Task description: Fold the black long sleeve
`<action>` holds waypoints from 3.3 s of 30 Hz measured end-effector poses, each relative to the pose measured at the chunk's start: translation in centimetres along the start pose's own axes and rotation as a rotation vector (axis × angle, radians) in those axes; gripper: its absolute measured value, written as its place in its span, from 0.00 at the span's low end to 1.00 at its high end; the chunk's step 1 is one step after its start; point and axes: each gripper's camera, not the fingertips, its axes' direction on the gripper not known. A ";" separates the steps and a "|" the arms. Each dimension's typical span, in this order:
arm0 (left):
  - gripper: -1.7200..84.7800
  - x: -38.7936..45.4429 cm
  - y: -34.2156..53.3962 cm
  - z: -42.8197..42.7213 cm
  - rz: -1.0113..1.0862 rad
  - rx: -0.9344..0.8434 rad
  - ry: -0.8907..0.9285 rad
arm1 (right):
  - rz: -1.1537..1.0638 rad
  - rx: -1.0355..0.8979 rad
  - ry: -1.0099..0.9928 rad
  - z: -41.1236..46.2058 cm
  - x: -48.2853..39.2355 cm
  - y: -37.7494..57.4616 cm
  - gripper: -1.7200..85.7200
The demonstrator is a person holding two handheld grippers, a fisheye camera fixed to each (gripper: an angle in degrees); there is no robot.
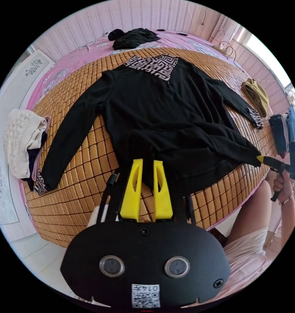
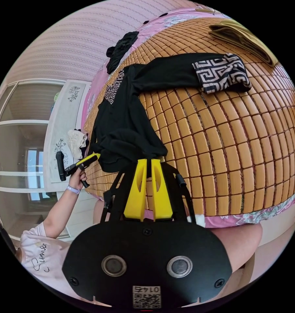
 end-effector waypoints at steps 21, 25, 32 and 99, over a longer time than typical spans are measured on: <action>0.01 -13.5 21.5 -6.7 -0.154 0.261 0.521 | 0.043 0.097 -0.245 -4.6 2.6 7.8 0.02; 0.01 -15.7 22.5 -5.2 -0.293 0.182 0.417 | -0.022 0.042 -0.023 -3.5 1.0 8.3 0.03; 0.05 -13.6 20.7 -4.9 -0.177 0.103 0.249 | -0.147 -0.009 0.301 -0.1 -3.3 9.1 0.08; 0.08 16.8 6.0 6.6 0.352 0.135 0.219 | -0.333 0.355 0.516 -6.8 -9.6 8.4 0.15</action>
